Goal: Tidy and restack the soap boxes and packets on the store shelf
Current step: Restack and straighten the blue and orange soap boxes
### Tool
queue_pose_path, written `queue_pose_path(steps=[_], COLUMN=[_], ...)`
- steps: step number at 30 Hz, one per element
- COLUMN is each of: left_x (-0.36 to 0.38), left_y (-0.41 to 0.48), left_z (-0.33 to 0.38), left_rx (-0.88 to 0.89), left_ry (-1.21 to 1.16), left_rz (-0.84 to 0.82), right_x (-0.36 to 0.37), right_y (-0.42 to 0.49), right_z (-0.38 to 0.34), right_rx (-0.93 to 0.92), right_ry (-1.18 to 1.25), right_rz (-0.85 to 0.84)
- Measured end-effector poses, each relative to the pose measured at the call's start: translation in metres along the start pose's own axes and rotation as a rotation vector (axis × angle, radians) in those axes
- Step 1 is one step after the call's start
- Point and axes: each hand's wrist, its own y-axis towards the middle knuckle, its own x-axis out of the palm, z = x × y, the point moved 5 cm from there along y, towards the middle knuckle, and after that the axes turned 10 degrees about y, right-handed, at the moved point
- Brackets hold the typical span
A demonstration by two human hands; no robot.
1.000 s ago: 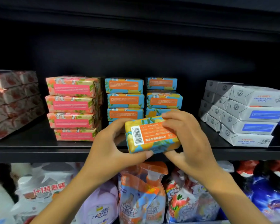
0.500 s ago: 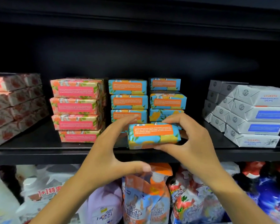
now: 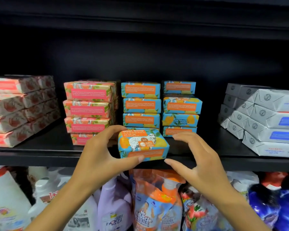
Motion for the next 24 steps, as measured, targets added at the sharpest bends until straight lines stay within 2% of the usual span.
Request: queue_pose_path(steps=[3, 6, 13, 17, 24], left_x=[0.002, 0.008, 0.020, 0.022, 0.020], left_y=[-0.002, -0.005, -0.013, -0.010, 0.001], left_z=[-0.002, -0.004, 0.021, 0.028, 0.021], left_rx=[0.009, 0.010, 0.362, 0.424, 0.357], left_ry=[0.089, 0.236, 0.590, 0.613, 0.620], left_rz=[0.013, 0.035, 0.167, 0.208, 0.130], right_x=[-0.002, 0.000, 0.000, 0.000, 0.000], right_y=[-0.008, -0.011, -0.013, -0.013, -0.013], right_z=[0.011, 0.014, 0.012, 0.012, 0.012], right_rx=[0.078, 0.078, 0.027, 0.027, 0.039], right_ry=[-0.090, -0.191, -0.264, -0.259, -0.248], right_rz=[-0.028, -0.058, -0.047, -0.055, -0.057])
